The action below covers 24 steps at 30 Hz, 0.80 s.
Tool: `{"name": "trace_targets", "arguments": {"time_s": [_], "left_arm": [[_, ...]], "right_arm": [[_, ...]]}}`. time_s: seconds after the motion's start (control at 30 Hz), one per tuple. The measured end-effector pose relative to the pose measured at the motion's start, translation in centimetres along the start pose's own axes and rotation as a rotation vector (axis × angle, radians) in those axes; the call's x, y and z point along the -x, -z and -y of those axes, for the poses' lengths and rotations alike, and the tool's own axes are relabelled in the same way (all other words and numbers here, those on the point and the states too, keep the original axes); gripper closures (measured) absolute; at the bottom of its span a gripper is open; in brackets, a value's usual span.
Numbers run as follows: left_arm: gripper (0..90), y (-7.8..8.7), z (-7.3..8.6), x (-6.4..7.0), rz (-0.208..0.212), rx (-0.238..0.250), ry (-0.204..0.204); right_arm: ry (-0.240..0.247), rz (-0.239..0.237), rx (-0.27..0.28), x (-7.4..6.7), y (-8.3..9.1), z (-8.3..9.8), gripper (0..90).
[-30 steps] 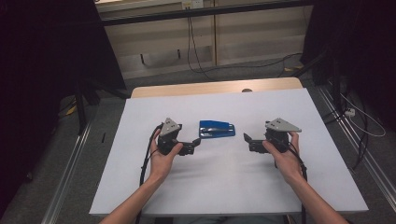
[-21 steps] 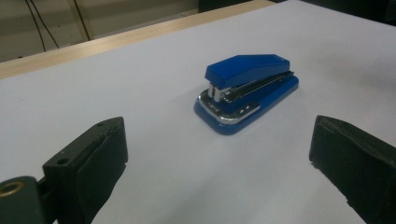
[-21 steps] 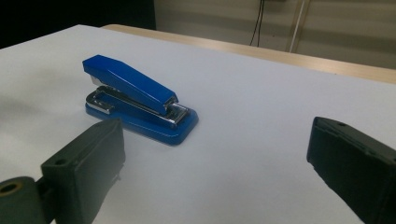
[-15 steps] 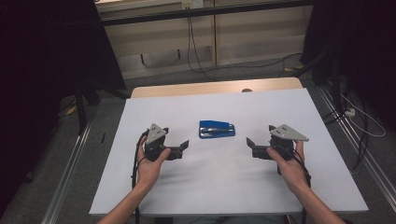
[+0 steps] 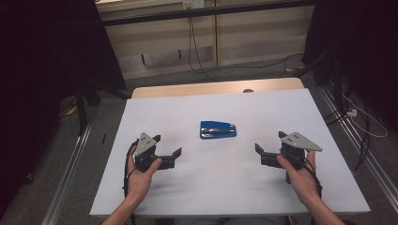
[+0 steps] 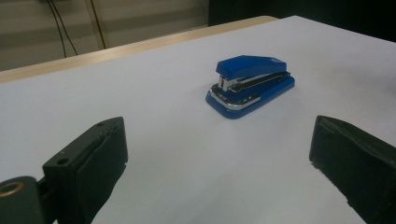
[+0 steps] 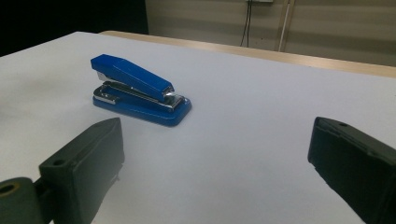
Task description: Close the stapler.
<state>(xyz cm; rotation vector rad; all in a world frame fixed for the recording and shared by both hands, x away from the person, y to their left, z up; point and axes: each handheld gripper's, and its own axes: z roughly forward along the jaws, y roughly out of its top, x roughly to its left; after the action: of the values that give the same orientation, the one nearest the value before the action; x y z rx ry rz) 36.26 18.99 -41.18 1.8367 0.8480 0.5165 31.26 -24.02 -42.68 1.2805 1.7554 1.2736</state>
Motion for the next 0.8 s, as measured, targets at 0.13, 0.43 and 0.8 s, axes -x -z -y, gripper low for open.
{"name": "trace_targets", "arguments": {"time_s": [0.13,0.43,0.8], "left_arm": [[4.1,1.2,0.3,-0.3,-0.046,-0.003,-0.007],[4.0,3.2,1.4,-1.1,-0.053,-0.008,0.012],[4.0,5.1,2.4,-0.9,-0.092,0.009,-0.002]], "right_arm": [[0.005,0.012,0.004,0.4,0.9,0.3,3.5],[-0.007,0.027,0.001,1.4,2.7,1.2,3.6],[0.004,0.065,0.011,1.4,4.0,2.0,2.5]]}}
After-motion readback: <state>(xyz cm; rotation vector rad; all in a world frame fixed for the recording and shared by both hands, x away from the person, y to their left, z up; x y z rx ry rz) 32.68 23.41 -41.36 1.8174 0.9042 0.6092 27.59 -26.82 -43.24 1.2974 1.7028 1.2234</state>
